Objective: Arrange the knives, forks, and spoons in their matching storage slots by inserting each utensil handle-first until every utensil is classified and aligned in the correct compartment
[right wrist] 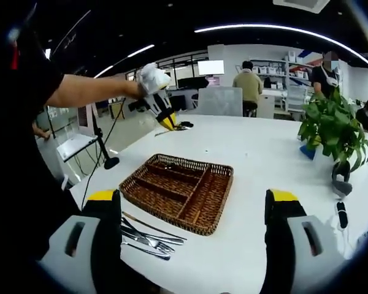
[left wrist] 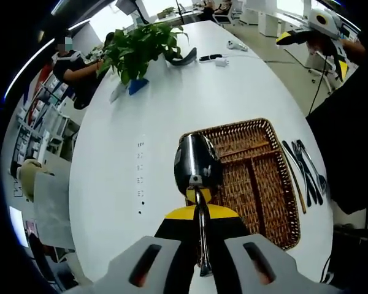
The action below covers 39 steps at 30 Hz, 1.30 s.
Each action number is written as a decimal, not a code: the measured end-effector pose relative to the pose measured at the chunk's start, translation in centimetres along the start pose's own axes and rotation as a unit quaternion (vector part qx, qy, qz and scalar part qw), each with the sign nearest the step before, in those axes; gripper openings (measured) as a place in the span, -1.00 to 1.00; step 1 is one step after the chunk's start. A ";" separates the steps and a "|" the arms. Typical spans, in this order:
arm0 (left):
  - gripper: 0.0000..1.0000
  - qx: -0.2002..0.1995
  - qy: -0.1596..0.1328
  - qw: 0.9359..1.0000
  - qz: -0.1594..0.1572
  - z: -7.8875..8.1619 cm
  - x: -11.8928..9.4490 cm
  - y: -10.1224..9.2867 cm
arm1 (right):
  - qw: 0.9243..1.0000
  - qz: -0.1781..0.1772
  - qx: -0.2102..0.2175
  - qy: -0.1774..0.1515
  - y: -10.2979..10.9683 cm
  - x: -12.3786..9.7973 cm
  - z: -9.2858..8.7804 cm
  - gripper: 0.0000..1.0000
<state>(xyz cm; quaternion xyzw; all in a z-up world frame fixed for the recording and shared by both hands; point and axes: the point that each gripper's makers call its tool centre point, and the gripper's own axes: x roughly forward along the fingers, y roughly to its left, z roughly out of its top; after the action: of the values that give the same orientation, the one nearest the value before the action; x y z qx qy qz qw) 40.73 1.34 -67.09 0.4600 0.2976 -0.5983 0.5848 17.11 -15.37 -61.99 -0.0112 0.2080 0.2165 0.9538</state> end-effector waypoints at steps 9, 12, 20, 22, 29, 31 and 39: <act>-0.99 -0.014 0.019 1.000 -0.016 -1.5 2.0 -0.3 | 1.000 -0.004 0.006 -0.005 -0.2 -0.1 -0.1 1.00; -0.99 -0.021 0.023 0.999 -0.025 -1.9 2.8 -0.4 | 1.000 -0.004 0.009 -0.002 -0.1 -0.1 -0.3 1.00; -0.99 -0.027 0.040 0.998 -0.038 -2.6 4.8 -0.7 | 1.000 -0.009 0.009 0.005 -0.2 -0.3 -0.7 1.00; -0.99 -0.030 0.047 0.998 -0.042 -2.9 5.3 -0.8 | 1.000 -0.010 0.009 0.005 -0.2 -0.4 -0.6 1.00; -0.99 -0.044 0.062 0.996 -0.056 -3.9 7.3 -1.2 | 1.000 -0.014 0.012 0.007 -0.4 -0.8 -0.9 1.00; -0.99 -0.045 0.063 0.995 -0.057 -4.1 7.8 -1.1 | 1.000 -0.016 0.013 0.007 -0.5 -1.0 -1.0 1.00; -0.99 -0.055 0.073 0.993 -0.068 -5.1 10.2 -1.7 | 1.000 -0.021 0.018 0.003 -0.5 -1.5 -1.0 1.00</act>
<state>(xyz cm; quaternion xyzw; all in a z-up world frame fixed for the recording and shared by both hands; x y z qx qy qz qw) 41.15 1.76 -78.60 0.4482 0.4025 -0.5845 0.5436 15.69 -16.54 -62.31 0.0013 0.2144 0.1927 0.9575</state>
